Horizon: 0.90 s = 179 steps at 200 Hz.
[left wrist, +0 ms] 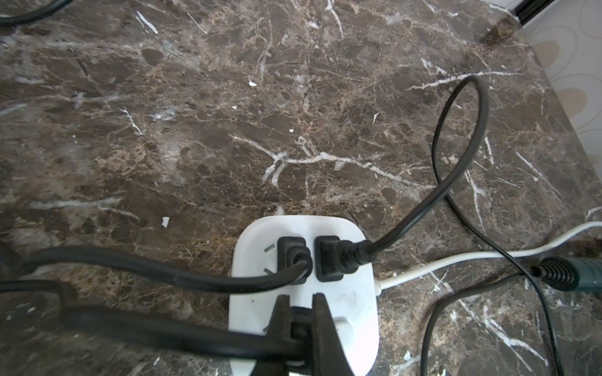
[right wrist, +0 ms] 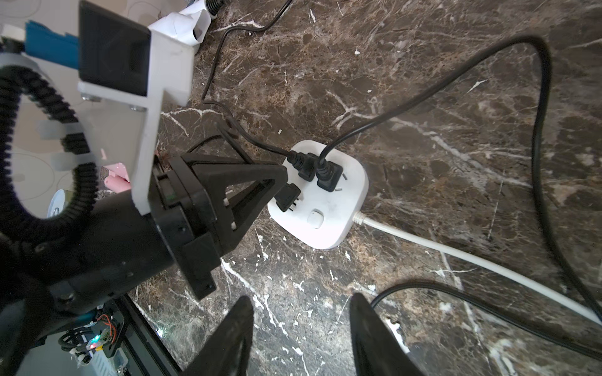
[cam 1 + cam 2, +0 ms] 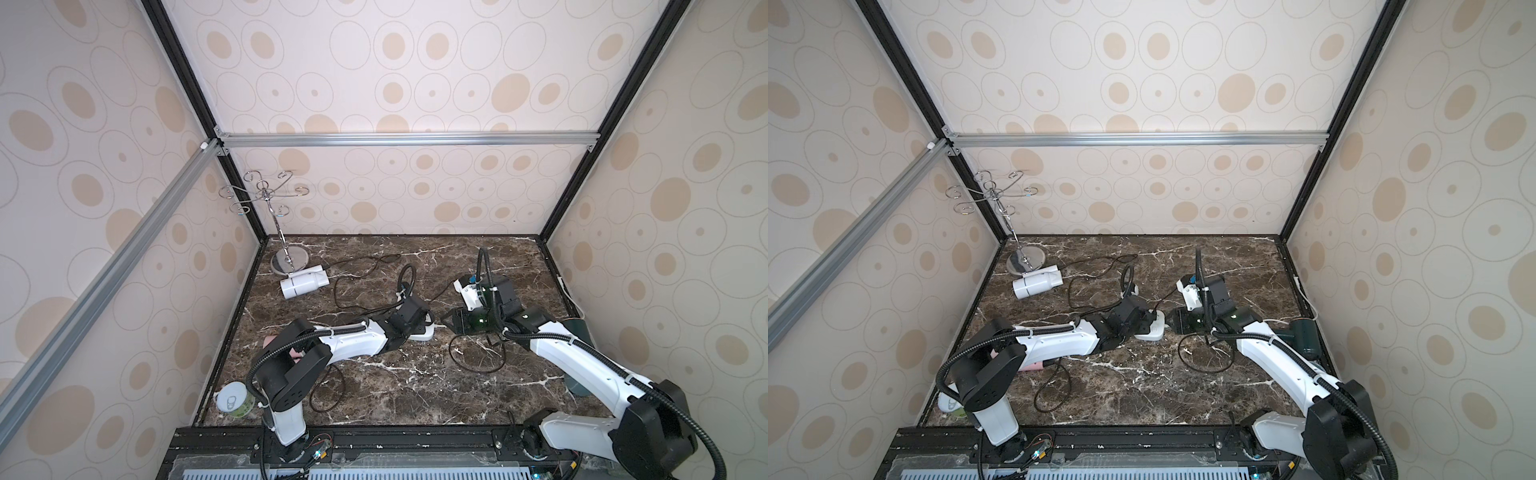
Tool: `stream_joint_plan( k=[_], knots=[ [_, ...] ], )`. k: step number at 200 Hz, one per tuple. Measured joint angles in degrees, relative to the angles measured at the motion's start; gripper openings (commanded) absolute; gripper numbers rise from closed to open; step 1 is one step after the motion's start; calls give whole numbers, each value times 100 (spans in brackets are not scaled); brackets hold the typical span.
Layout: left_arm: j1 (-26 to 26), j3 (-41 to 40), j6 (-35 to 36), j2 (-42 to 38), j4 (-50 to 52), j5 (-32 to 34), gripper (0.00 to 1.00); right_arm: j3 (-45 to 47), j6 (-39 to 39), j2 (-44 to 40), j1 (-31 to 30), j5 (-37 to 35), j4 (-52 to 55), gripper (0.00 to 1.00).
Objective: Charge the blow dryers
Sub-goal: Insert the plug into the socket.
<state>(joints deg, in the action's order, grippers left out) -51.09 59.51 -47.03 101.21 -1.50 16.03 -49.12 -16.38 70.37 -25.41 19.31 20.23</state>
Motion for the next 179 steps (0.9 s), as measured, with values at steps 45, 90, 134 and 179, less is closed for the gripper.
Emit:
stream_joint_plan(
  k=[45,90,134,179],
  knots=[
    [-9,2,24,0,68,107,0,24,-2,2,37,15,-2,50],
    [-13,111,68,92,146,190,0,37,0,15,42,37,-4,50],
    [-42,146,83,136,149,251,0,85,0,66,50,42,-4,50],
    [-225,188,129,177,273,516,0,94,0,66,74,39,-4,50]
  ],
)
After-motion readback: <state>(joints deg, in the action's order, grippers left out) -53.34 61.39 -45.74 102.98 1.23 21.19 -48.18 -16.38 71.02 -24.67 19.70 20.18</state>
